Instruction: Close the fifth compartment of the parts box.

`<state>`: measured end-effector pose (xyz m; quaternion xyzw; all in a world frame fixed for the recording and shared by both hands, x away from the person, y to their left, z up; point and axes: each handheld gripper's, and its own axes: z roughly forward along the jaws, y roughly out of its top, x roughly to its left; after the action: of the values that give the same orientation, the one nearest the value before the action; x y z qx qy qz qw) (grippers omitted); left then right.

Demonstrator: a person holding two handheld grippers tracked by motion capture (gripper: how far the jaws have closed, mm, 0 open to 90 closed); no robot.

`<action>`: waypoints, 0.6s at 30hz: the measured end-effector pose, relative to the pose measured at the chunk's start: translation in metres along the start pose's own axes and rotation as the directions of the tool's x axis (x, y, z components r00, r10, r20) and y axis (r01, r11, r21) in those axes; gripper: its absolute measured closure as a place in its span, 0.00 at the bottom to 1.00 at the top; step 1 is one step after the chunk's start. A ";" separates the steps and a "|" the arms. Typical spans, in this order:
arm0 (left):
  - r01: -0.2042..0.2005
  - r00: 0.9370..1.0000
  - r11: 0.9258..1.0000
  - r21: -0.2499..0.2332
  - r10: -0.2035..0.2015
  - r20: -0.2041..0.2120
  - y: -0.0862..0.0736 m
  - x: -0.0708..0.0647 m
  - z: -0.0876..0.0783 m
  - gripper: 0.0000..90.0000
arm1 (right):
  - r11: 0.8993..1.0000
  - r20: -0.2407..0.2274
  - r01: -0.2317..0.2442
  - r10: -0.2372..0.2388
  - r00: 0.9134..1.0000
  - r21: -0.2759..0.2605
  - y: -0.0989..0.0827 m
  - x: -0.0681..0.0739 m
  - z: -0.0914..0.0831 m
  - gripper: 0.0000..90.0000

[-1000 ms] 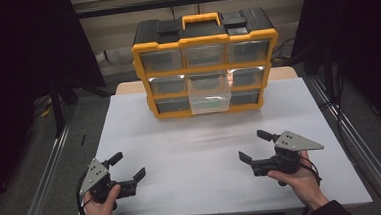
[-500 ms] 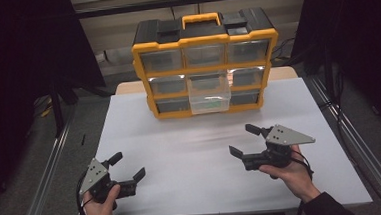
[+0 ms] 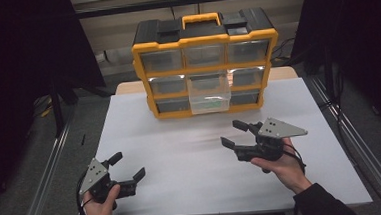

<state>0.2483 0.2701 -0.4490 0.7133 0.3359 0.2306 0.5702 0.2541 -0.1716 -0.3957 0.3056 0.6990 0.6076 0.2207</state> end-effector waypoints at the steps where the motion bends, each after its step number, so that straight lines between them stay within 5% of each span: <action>1: -0.001 1.000 1.000 0.000 0.001 0.000 0.000 0.000 0.000 0.03 | 1.000 0.001 0.002 -0.002 1.000 -0.001 0.001 0.000 0.001 0.44; 10: -0.003 1.000 1.000 0.000 0.003 0.001 0.000 0.000 0.000 0.03 | 0.999 -0.032 0.036 -0.036 0.999 -0.001 0.005 0.001 0.017 0.67; 18: -0.006 1.000 1.000 0.000 0.006 0.004 0.001 -0.001 0.000 0.03 | 1.000 -0.033 0.014 -0.014 0.999 -0.002 0.006 -0.005 0.027 0.82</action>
<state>0.2479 0.2695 -0.4483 0.7148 0.3326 0.2308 0.5702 0.2770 -0.1549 -0.3948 0.2907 0.7042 0.6115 0.2136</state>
